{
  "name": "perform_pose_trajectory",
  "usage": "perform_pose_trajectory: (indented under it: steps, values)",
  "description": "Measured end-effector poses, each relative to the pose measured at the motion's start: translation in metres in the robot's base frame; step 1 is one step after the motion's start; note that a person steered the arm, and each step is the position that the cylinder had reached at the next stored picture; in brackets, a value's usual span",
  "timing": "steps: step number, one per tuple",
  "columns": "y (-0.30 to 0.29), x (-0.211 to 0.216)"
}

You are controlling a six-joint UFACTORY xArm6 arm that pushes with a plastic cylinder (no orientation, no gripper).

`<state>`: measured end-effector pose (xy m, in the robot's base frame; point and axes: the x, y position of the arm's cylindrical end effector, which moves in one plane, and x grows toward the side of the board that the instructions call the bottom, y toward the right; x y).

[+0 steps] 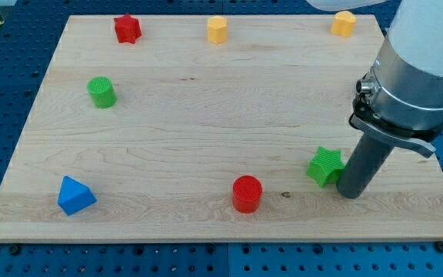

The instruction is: Move the red circle slightly to the up

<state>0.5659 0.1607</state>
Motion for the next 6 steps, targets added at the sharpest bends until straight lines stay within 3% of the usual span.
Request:
perform_pose_trajectory:
  steps: [1, 2, 4, 5, 6]
  values:
    - [0.000, 0.001]
    - [-0.003, 0.030]
    - [-0.108, 0.037]
    - [-0.134, 0.052]
    - [-0.130, 0.034]
